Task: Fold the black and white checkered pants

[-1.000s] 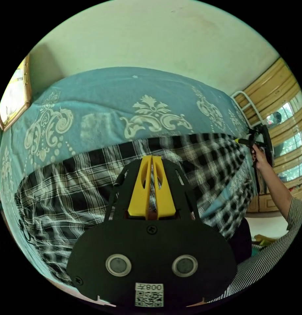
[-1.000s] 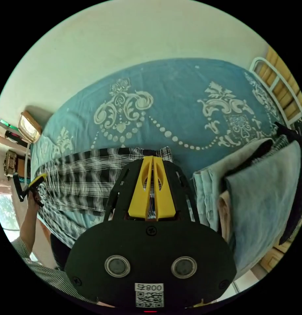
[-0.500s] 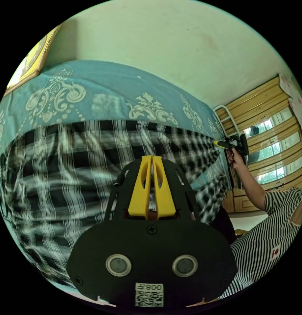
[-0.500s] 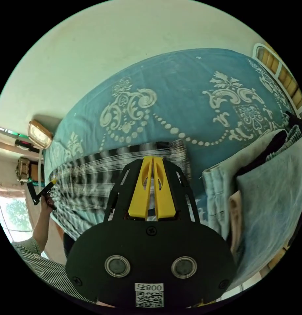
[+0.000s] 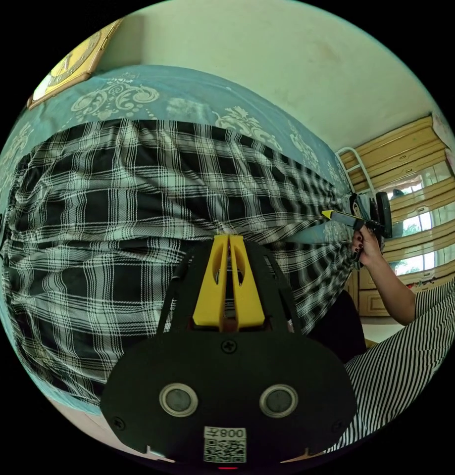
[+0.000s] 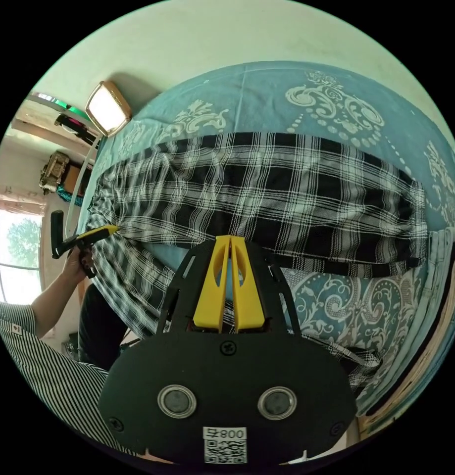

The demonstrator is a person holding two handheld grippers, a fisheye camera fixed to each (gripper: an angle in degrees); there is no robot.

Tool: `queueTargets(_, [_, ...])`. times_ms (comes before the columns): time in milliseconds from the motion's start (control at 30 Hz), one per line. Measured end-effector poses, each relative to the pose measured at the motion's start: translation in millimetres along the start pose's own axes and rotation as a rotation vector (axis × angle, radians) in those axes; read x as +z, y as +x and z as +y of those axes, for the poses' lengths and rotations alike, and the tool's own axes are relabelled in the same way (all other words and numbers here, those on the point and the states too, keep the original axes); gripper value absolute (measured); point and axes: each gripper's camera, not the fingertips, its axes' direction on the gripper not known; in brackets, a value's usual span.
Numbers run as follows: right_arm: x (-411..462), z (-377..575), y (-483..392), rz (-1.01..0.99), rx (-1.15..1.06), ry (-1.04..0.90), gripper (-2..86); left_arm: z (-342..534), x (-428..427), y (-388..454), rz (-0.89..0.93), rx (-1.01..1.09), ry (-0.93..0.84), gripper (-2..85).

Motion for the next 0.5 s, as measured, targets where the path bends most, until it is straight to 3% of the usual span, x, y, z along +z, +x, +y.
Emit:
queueTargets(100, [16.2, -11.5, -2.6, 0.052, -0.041, -0.023, 0.1, -9.9, 4.2, 14.4, -0.023, -0.001, -0.093, 0.1])
queueTargets(167, [42.0, -18.8, 3.0, 0.044, -0.037, -0.127, 0.1, -13.5, -12.5, 22.1, 0.008, -0.023, -0.036, 0.1])
queueTargets(267, [43.2, -28.5, 1.8, 0.014, -0.066, -0.059, 0.1, -19.4, -45.2, 34.2, 0.017, -0.024, 0.066, 0.1])
queueTargets(400, [68.7, -48.3, -23.6, -0.029, -0.214, -0.051, 0.1, -29.9, -53.0, 36.5, -0.067, -0.084, -0.01, 0.3])
queueTargets(500, [112.8, -63.2, -31.5, -0.05, -0.262, -0.143, 0.1, -34.9, -73.3, 43.5, -0.021, -0.133, 0.009, 0.4])
